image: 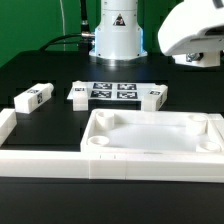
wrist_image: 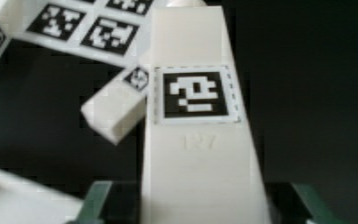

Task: Assemble desk

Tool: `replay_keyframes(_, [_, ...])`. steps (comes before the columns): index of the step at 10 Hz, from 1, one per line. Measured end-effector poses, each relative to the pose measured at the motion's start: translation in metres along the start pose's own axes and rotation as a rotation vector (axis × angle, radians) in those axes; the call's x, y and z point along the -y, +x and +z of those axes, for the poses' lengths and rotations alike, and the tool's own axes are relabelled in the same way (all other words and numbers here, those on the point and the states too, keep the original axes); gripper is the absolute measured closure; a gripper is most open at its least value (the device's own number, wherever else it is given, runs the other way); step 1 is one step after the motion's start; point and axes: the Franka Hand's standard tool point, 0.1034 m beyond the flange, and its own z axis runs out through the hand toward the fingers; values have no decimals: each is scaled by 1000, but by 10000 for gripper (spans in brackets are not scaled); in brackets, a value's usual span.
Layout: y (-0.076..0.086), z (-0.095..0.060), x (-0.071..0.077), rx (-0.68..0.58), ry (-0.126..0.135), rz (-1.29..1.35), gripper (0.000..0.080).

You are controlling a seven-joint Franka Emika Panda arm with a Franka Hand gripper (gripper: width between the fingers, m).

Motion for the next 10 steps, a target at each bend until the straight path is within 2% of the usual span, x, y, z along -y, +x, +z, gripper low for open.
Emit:
replay_keyframes(3, [6,-5,0,-189,-11,2,509])
replay_keyframes(7, [3,-30,-5,-450,-21,4,509])
replay_keyframes(10, [10,-33,-5,-641,-32,3,509])
